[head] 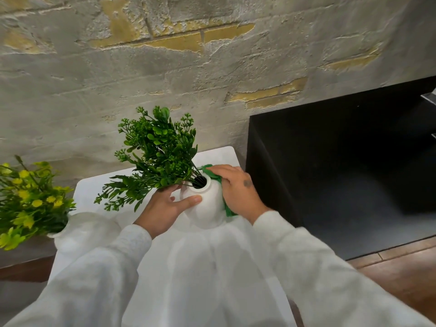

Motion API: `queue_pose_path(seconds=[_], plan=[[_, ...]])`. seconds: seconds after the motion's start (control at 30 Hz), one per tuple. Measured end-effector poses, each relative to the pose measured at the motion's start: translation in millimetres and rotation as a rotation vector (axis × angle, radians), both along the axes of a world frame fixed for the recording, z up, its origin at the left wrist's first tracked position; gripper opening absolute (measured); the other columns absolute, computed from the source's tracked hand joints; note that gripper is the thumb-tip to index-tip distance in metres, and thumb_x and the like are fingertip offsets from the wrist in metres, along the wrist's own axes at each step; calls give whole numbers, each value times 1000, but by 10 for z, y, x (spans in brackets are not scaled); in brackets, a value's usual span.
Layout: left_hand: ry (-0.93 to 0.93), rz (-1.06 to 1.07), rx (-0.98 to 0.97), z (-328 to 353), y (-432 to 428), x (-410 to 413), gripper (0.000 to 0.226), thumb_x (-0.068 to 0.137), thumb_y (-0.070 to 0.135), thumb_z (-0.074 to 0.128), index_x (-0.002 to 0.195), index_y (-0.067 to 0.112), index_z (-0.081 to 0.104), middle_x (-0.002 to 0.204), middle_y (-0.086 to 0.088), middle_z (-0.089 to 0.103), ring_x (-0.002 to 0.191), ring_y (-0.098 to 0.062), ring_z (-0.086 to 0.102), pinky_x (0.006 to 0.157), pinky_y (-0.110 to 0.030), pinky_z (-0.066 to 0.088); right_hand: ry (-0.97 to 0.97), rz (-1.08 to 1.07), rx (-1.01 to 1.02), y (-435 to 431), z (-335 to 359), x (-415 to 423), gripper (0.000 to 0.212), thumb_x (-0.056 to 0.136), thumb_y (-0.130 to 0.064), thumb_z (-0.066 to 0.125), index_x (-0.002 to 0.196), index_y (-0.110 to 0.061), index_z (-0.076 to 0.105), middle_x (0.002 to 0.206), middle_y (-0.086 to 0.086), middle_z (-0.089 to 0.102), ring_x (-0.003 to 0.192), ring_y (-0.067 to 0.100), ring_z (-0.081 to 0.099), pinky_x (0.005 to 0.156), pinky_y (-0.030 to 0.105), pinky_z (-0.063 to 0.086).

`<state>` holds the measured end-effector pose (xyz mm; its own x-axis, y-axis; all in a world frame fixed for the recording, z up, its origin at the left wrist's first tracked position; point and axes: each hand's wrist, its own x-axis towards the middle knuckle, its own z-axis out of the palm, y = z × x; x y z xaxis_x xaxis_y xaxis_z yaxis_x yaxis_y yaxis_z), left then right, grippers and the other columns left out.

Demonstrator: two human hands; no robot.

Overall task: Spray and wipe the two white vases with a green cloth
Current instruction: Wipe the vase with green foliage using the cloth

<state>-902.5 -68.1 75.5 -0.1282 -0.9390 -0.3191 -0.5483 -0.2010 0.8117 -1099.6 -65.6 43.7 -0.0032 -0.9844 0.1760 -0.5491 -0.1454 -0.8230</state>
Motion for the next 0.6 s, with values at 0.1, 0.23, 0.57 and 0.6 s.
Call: queue_pose_path(seconds=[0.1,0.23,0.57,0.6], plan=[[-34,-8,5,4,6,15,60,70,55,77,123,44,51,140,12,46,125,-22,48,99,-35,41,-9,50,69,-136,29,-11,49,92,7,40,121,-17,71,126,0,67,118,22,57,109,21,38],[-17,-5,22,33,15,-1,63,72,51,77,128,39,52,140,12,46,126,-22,47,101,-36,41,-64,-132,-94,351,-18,107,43,95,5,49,125,-19,69,127,-7,65,118,14,53,104,7,32],[94,-11,-89,136,156,-165,38,82,27,74,107,44,51,107,31,48,102,-5,46,87,-20,34,-1019,-401,412,817,-282,-238,33,97,5,50,119,-10,69,112,11,73,106,29,68,96,44,55],[85,45,-129,111,202,-211,42,79,29,77,111,40,51,110,26,50,105,-5,45,85,-16,34,-1109,-437,448,806,-292,-275,32,98,5,49,119,-9,68,112,12,73,106,29,69,94,42,55]])
